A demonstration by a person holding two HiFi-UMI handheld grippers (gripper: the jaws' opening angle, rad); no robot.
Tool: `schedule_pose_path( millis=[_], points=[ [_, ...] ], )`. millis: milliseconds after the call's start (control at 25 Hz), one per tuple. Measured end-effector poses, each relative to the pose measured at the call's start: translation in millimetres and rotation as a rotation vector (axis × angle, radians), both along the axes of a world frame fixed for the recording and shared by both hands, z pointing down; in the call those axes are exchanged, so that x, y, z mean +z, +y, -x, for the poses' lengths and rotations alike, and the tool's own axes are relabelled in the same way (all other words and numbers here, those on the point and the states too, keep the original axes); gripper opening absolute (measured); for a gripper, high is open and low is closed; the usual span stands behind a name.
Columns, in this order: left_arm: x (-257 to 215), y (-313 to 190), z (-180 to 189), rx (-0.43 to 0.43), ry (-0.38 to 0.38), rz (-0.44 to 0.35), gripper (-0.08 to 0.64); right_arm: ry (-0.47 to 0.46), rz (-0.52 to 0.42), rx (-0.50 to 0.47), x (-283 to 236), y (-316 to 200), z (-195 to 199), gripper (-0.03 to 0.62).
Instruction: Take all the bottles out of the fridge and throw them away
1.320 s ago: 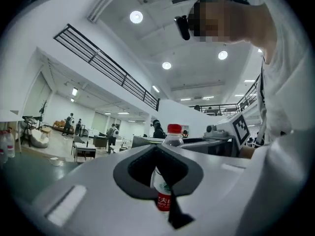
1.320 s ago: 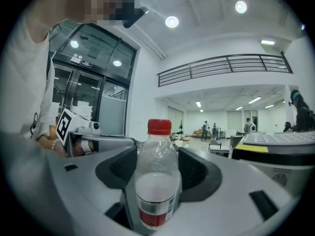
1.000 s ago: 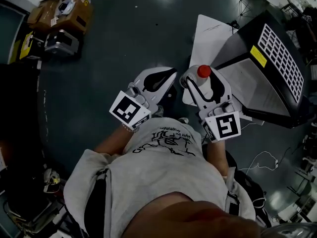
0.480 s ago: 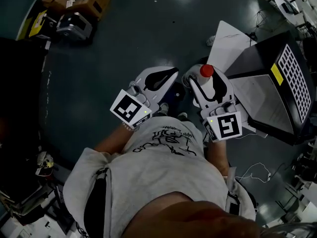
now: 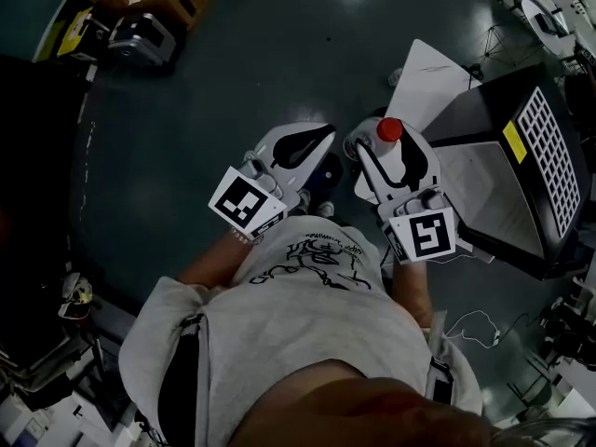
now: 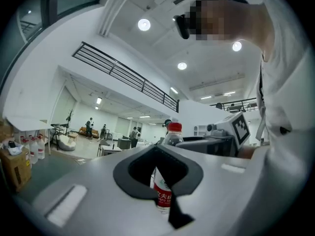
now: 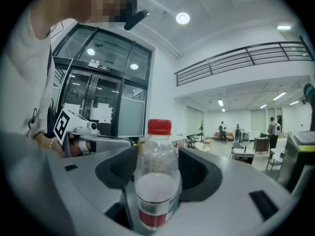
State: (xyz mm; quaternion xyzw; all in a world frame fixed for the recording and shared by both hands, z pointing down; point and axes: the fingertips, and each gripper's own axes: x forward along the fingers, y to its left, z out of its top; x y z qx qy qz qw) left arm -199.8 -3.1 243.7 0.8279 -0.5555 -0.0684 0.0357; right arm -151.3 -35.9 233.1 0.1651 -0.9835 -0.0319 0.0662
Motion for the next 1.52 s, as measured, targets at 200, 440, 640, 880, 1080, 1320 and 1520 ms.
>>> schedule_pose_path(
  millis=[200,440,640,880,1080,1320,1520],
  points=[
    [-1,-6,-8,-0.009,-0.001,-0.014,0.008,0.009,-0.011,0.001,4,-7,-12,0.265],
    [11,-11,-17,0.001,0.0,0.027,0.008,0.009,0.004,0.009,14,-12,-18,0.265],
    [24,-17,-16,0.01,-0.012,0.025,0.008,0.034,0.041,0.041,32,-18,-21,0.265],
    [45,-20,-13,0.011,-0.023,0.05,0.008,0.048,0.042,0.027,57,-19,-18,0.265],
    [63,-22,-10,0.009,-0.015,0.064,0.008,0.05,0.047,0.031,79,-21,-18,0.265],
    [95,-18,-14,0.023,-0.006,0.127,0.008,0.062,0.056,0.034,109,-17,-14,0.265],
    [119,-14,-16,0.035,-0.013,0.166,0.008,0.063,0.065,0.04,130,-11,-14,0.265]
  ],
)
